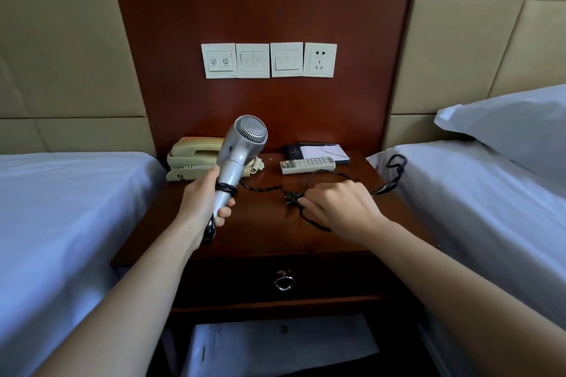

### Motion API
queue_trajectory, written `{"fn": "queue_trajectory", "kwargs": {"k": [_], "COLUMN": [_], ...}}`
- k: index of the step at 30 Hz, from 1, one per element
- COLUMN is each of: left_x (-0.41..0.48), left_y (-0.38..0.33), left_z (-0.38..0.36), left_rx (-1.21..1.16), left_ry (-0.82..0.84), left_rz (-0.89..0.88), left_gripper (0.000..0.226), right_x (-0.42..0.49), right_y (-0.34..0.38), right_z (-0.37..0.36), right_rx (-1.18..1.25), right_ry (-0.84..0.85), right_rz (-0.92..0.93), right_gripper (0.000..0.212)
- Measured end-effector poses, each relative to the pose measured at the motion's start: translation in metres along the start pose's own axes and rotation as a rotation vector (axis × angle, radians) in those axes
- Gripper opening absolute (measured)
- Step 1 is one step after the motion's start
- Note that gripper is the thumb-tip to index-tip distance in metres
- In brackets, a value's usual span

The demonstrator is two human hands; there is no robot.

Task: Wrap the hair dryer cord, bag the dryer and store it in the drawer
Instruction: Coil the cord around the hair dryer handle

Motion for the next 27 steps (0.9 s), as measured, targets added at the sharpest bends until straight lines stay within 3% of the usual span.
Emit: {"fn": "queue_trajectory", "kwargs": {"k": [7,12,20,24,27], "left_x": [-0.007,-0.015,-0.029,-0.034,-0.043], "left_y": [-0.005,-0.011,-0.007,-0.004,-0.006], "left_z": [-0.003,-0.013,-0.04,-0.051,-0.058], "left_rx": [0.281,0.607,0.996,1.112,1.156], "left_ry": [-0.017,0.028,0.137,0.175,0.143], "left_rz": [-0.104,-0.257,-0.306,-0.309,-0.303], "left_gripper": [0.012,0.004,0.023,0.048,0.065], "right_x": [0.009,0.016,0.028,0.027,0.028], "right_y": [0.023,0.031,0.032,0.027,0.032], "right_z": [0.016,0.033,0.039,0.045,0.045], "right_rx": [0.053,0.0,0.105,0.209,0.273], "right_ry": [-0.071,-0.155,-0.2,-0.219,-0.222], "right_rz": [0.171,0.2,0.165,0.095,0.096], "right_gripper": [0.022,0.027,0.028,0.015,0.026]}}
Point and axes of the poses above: each hand's wrist, its own x-axis towards the middle knuckle, its own z-axis out of the back of the hand, y = z × x, the point moved 5 cm from there along x, towards the middle knuckle, and after that the axes turned 1 degree about y, right-handed, at the moved point
